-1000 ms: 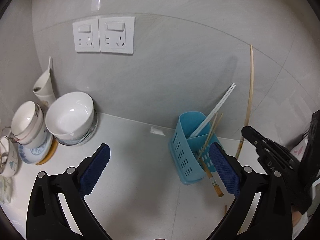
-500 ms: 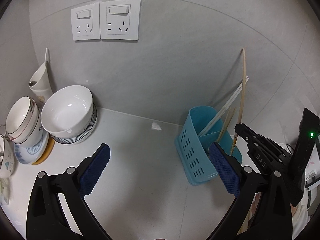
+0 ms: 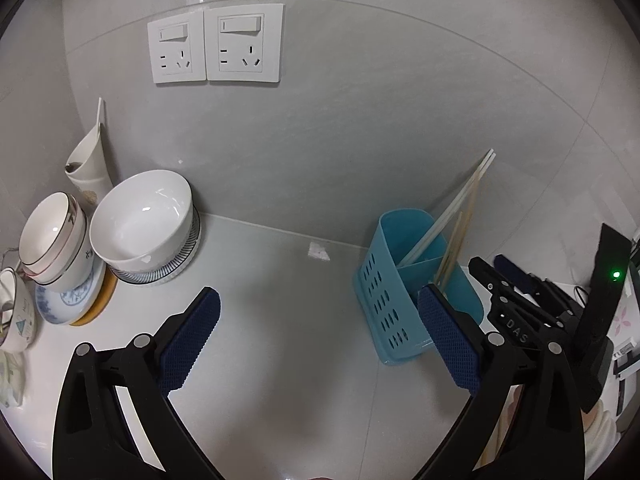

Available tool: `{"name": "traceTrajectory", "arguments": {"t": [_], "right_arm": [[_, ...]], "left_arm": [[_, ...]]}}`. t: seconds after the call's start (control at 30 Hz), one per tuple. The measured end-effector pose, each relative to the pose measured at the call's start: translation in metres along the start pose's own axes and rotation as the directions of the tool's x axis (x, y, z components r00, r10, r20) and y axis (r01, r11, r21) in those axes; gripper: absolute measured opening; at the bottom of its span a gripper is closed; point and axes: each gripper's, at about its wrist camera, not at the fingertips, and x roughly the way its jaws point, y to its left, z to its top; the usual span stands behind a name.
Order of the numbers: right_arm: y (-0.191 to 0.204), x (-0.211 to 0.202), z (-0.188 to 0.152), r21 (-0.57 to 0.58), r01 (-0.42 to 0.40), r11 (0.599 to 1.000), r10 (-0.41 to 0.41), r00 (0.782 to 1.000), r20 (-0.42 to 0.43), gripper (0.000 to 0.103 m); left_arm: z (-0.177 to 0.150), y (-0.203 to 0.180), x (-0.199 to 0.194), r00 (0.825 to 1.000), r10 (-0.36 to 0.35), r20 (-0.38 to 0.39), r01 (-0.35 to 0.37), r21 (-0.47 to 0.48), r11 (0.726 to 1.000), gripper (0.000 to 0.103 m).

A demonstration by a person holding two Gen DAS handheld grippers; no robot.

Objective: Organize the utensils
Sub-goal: 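Lower the colourful-ended chopstick into the blue holder and open the right tool, then withdraw both open tools from the holder and move them over the chopstick row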

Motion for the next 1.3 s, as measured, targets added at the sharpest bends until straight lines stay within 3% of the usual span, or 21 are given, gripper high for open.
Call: {"name": "traceTrajectory", "arguments": {"t": [0.03, 0.1, 0.2, 0.37, 0.83, 1.1, 1.3], "right_arm": [[-0.001, -0.006, 0.0, 0.001, 0.006, 1.0, -0.006, 1.0, 0.007, 0.051], [-0.004, -0.018, 0.001, 0.004, 0.02, 1.0, -0.021, 1.0, 0.019, 0.071], [-0.008, -0.035, 0.001, 0.002, 0.036, 0.999, -0.036, 0.999, 0.025, 0.084], [-0.02, -0.063, -0.007, 0.016, 0.06, 0.998, -0.061, 0.998, 0.013, 0.095], [-0.072, -0.136, -0.073, 0.058, 0.19, 0.98, -0.186, 0.981, -0.062, 0.095], [-0.107, -0.158, -0.128, 0.091, 0.269, 0.959, -0.25, 0.951, -0.181, 0.095], [-0.114, -0.157, -0.17, 0.061, 0.306, 0.95, -0.276, 0.915, -0.294, 0.095]], "left_arm": [[-0.001, -0.001, -0.002, 1.0, 0.0, 0.002, 0.0, 0.0, 1.0, 0.097], [-0.005, -0.003, -0.007, 1.0, 0.002, 0.007, -0.002, 0.004, 1.0, 0.097], [-0.011, -0.008, -0.014, 1.0, 0.005, 0.009, -0.005, 0.016, 1.0, 0.097], [-0.026, -0.017, -0.026, 1.0, -0.014, -0.004, 0.014, 0.028, 1.0, 0.097], [-0.084, -0.042, -0.066, 0.997, -0.049, -0.06, 0.052, 0.042, 0.998, 0.097], [-0.123, -0.074, -0.062, 0.988, -0.064, -0.139, 0.075, 0.081, 0.994, 0.097], [-0.161, -0.108, -0.039, 0.972, -0.056, -0.229, 0.09, 0.141, 0.986, 0.097]]}}
